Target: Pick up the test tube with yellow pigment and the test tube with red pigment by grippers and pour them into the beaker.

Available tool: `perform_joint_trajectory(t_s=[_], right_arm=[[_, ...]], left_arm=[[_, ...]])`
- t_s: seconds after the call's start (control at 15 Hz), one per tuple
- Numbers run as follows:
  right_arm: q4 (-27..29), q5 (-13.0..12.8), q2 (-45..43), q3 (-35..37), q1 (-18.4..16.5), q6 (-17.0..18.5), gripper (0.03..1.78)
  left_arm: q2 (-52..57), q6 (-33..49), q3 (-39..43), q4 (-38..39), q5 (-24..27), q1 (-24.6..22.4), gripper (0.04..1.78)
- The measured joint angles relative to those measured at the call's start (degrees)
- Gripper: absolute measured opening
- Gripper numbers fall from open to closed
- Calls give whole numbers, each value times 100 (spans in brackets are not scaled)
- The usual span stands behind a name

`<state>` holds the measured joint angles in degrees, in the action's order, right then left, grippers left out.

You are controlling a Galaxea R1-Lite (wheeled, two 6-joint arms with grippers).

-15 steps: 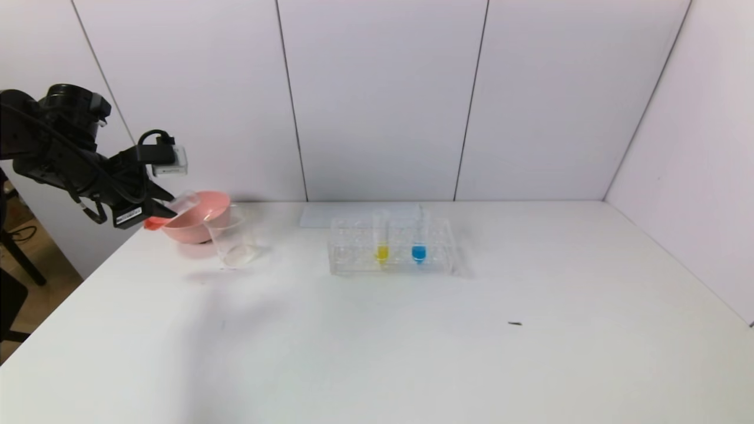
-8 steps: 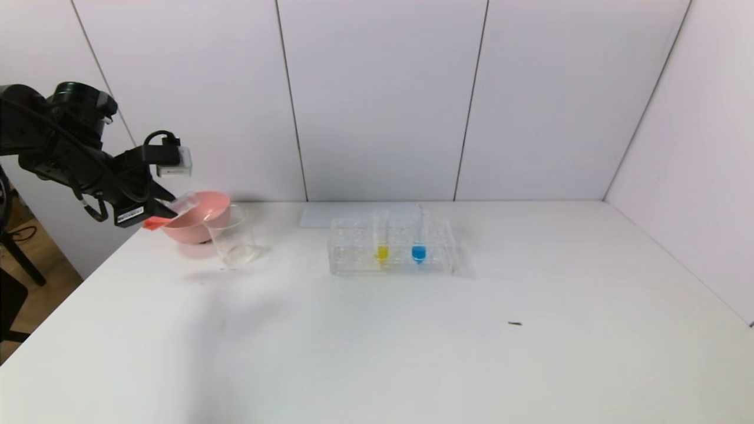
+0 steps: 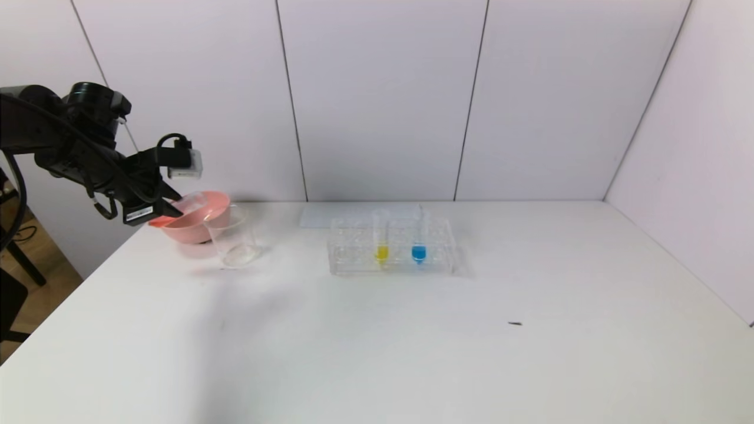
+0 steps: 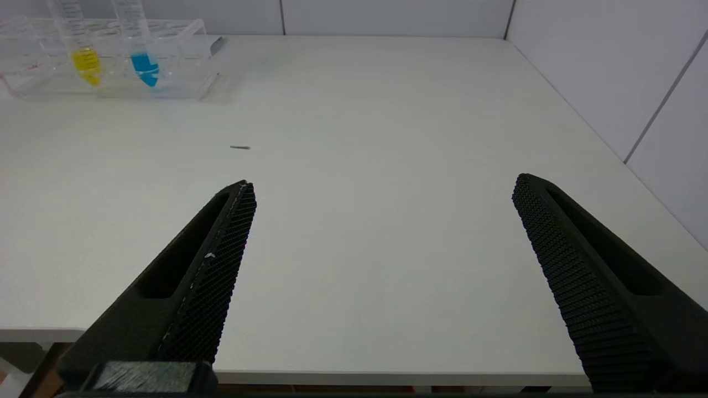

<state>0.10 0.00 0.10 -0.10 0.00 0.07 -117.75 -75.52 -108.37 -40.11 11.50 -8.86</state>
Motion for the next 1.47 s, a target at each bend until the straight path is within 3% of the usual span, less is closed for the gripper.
perform_joint_trajectory(t_s=[0.27, 0.53, 1.47], right_arm=[[0, -2, 0, 0, 0, 0, 170], [0, 0, 0, 0, 0, 2, 170], [0, 0, 0, 0, 0, 2, 170]], left_arm=[[-35, -13, -243, -558, -190, 18, 44], [-69, -111, -358, -578, -519, 99, 44], [-243, -279, -502, -471, -946, 335, 44]])
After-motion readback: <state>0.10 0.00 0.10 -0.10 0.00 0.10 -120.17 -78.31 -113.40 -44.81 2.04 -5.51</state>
